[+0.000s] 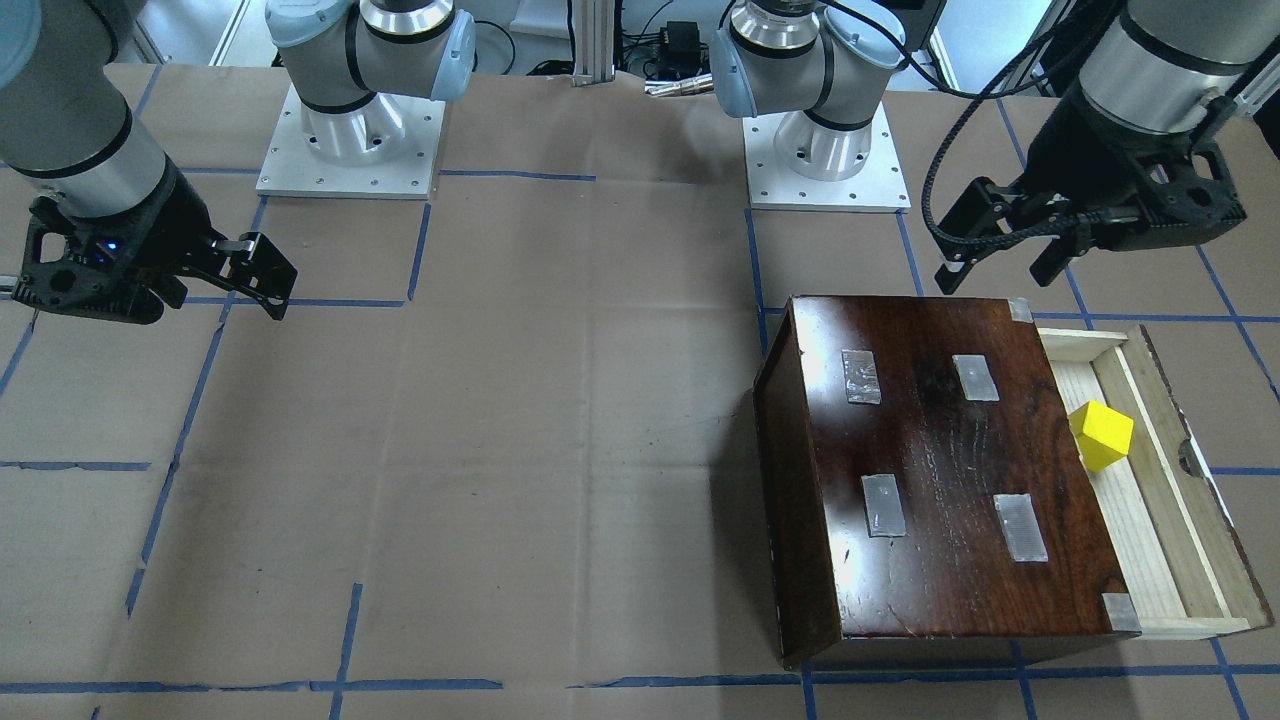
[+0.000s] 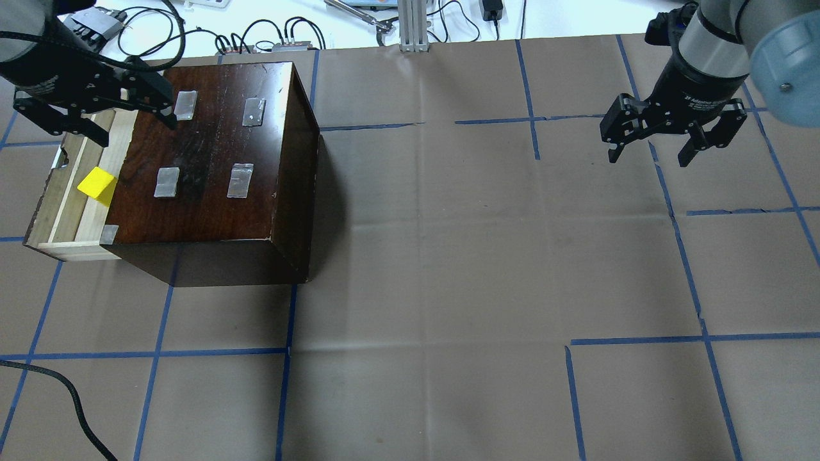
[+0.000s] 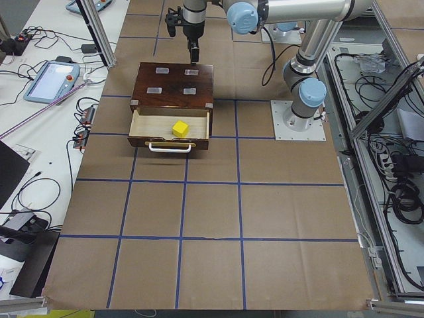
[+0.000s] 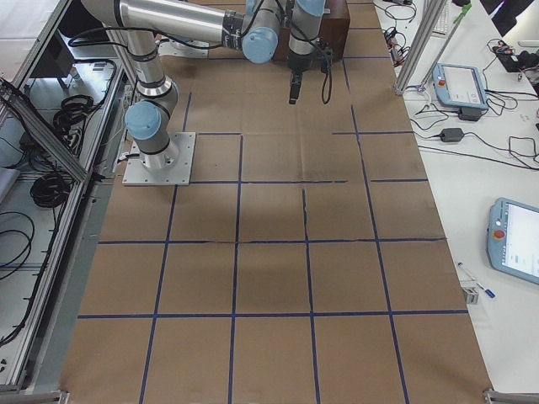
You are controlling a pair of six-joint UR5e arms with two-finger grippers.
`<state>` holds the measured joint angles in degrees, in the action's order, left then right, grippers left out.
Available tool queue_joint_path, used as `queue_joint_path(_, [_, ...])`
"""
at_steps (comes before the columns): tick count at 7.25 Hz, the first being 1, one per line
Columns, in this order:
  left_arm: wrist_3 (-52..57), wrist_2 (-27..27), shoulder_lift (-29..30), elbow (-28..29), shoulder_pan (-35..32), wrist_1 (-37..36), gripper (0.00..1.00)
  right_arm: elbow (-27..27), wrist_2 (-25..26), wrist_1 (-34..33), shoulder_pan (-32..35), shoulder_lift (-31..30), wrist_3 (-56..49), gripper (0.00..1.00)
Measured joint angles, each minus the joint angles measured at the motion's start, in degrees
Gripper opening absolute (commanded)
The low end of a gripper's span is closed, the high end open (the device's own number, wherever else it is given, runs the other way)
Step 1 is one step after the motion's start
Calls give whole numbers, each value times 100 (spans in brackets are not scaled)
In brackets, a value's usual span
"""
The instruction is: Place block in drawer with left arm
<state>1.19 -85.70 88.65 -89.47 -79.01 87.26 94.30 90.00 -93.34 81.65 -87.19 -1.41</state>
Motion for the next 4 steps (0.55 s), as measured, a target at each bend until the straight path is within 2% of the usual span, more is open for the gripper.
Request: queue_joint_path(4, [-345, -411, 21, -129, -908, -5, 98, -1, 0, 0, 0, 0, 0, 100])
